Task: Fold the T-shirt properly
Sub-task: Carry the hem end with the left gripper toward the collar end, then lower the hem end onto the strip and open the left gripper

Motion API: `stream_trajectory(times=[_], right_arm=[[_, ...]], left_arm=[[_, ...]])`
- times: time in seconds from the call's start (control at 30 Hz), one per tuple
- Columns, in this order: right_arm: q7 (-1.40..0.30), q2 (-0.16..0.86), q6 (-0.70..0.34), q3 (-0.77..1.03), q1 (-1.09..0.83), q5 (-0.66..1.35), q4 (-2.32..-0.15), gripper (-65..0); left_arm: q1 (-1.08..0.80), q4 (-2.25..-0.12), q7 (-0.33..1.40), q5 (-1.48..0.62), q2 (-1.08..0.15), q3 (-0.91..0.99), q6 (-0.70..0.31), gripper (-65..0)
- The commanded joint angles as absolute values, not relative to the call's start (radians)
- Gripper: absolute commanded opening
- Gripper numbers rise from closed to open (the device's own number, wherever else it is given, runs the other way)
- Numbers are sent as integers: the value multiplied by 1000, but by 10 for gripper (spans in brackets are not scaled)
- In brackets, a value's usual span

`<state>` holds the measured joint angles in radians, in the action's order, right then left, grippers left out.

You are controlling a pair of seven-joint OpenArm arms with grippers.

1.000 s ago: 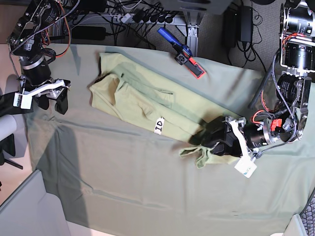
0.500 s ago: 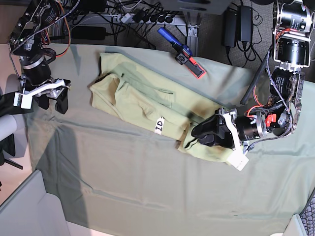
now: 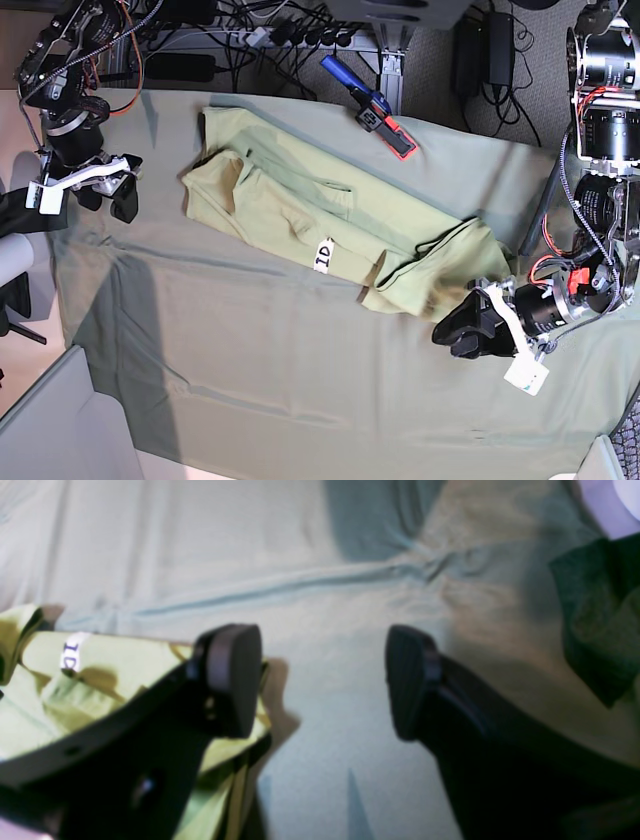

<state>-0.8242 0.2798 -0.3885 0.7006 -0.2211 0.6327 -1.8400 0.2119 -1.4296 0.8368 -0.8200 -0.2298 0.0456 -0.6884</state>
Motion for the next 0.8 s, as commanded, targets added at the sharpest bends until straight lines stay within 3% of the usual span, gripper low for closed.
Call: stream_trajectory(times=[0.0,0.23,0.4,0.77], right_arm=[[-801,296,-379,710,-214,648,-1857,-264],[-799,297,-379,710,-215,625,-1857,-264],[-781,296,-379,709,-213,629,-1857,-264],[-778,284,-379,709,-214,628,-1857,-264]], left_arm=[[229,-1417,818,-834,-229,45,-698,-328],[229,-1242,694,-739,-238,47,-698,-328],[195,-1216,708,-783,-225,47,-698,-328],[144,-1224,707,-801,-86,47,-698,-328]])
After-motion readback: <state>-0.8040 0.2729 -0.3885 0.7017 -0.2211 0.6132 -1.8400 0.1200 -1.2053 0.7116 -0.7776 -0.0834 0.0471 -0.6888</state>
